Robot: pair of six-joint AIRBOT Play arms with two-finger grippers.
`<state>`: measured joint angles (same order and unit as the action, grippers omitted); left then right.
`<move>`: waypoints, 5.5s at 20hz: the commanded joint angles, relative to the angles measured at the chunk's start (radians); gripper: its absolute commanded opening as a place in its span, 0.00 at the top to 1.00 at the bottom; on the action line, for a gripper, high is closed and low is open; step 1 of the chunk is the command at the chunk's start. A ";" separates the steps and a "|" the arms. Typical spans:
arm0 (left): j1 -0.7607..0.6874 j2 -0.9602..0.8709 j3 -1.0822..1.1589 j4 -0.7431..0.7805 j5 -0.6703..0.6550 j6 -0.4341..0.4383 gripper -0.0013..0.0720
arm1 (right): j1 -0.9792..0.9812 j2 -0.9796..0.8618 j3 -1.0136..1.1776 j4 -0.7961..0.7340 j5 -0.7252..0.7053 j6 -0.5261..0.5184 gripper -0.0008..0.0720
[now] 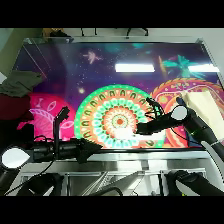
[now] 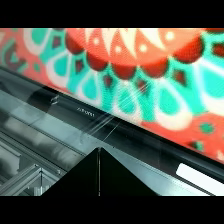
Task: Fold the shirts.
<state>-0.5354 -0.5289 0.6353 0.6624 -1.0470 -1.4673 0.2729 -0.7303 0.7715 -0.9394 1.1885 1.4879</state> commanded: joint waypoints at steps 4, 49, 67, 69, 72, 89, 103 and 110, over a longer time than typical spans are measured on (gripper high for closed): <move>0.000 0.001 0.000 0.000 -0.001 0.000 0.96 | 0.001 0.001 0.000 0.000 0.000 0.000 0.96; 0.722 -1.312 1.335 0.910 0.307 0.235 0.96 | 0.001 -0.017 0.000 0.000 -0.008 0.001 0.96; 0.036 -1.048 1.039 0.566 -0.278 0.034 0.02 | -0.085 -0.041 0.084 0.069 0.021 -0.031 0.95; 0.063 -1.048 1.118 0.642 -0.385 0.026 0.02 | -0.163 -0.043 0.150 0.068 0.061 -0.080 0.88; 0.172 -1.047 1.209 0.739 -0.489 -0.029 0.02 | -0.272 -0.052 0.177 0.067 0.047 -0.091 0.39; 0.438 -1.291 0.915 0.481 0.052 -0.007 0.02 | -0.127 -0.498 0.177 0.137 -0.246 -0.210 0.40; 0.433 -1.605 1.229 0.407 -0.077 0.005 0.91 | -0.022 -0.498 0.177 0.347 -0.252 -0.300 0.40; 0.434 -1.561 1.424 0.409 -0.276 0.008 0.96 | -0.022 -0.498 0.177 0.555 -0.272 -0.476 0.96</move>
<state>-0.1028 -2.1239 1.9736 1.0916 -1.2526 -1.4612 0.2497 -1.2293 0.9474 -0.4751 0.9215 1.0878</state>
